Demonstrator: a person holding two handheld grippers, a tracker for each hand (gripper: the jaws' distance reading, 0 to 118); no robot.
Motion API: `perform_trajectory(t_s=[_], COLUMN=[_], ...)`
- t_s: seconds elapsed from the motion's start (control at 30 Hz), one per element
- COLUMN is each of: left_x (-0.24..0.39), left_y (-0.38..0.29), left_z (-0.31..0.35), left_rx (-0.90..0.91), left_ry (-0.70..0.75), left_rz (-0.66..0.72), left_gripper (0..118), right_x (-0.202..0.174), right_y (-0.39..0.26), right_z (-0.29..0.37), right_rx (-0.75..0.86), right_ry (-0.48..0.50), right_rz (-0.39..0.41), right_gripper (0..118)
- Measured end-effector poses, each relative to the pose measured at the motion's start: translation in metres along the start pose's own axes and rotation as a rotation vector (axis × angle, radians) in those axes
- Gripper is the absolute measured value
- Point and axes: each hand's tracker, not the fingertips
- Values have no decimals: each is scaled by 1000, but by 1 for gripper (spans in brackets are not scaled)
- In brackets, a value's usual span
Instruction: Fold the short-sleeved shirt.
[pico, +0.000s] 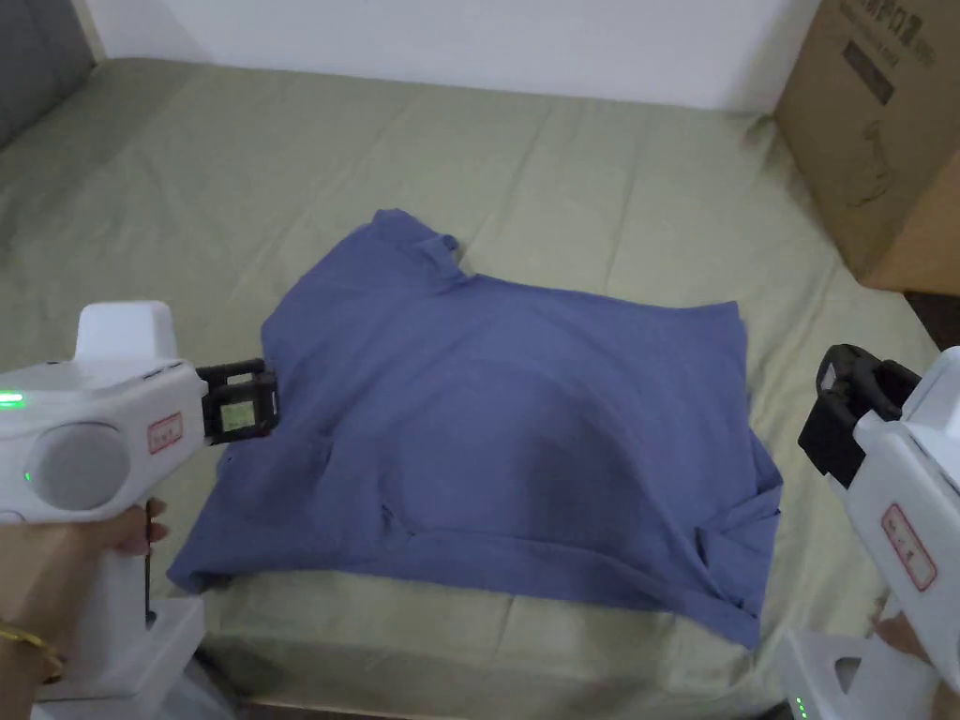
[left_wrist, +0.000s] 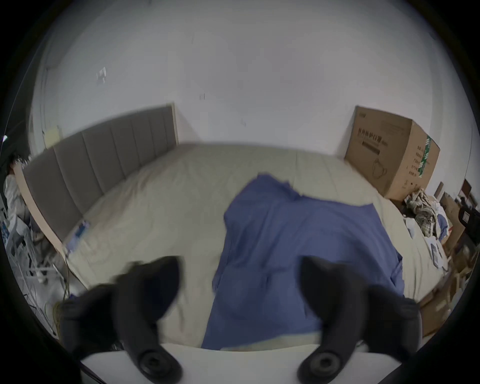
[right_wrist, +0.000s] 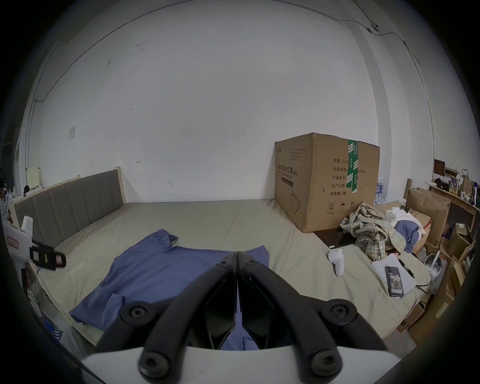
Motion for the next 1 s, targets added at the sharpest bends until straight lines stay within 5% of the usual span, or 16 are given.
perform_trajectory(t_s=[0.37, 0.47, 0.6, 0.63, 0.8, 0.9, 0.93, 0.97, 1.0], left_x=[-44, -46, -45, -43, -37, -34, -32, -31, -29], left_y=[-64, -76, -84, -82, -74, -68, -66, -65, -62], left_z=[-75, -86, -88, -87, -64, -41, -35, -30, -27], left_rx=[-390, -463, -472, -457, -346, -232, -197, -180, -182], left_ry=[63, 21, -105, -86, -54, -52, -53, -47, -47], left_rz=[-10, 19, 94, 98, 62, 100, 100, 98, 93], left_gripper=[118, 95, 14, 2, 0, 0, 0, 0, 0], right_x=[3, 0, -1, -2, 4, 12, 14, 19, 23], right_y=[-14, -16, -17, -17, -24, -29, -33, -38, -43], right_z=[-11, -13, -17, -18, -25, -41, -46, -55, -62], right_rx=[-62, -80, -98, -105, -175, -352, -417, -500, -543], right_ry=[-7, -7, -10, -16, -32, -44, -59, -57, -54], right_rz=[-2, 2, 12, 19, 12, 52, 60, 64, 48], right_gripper=[0, 0, 0, 0, 0, 1, 5, 21, 66])
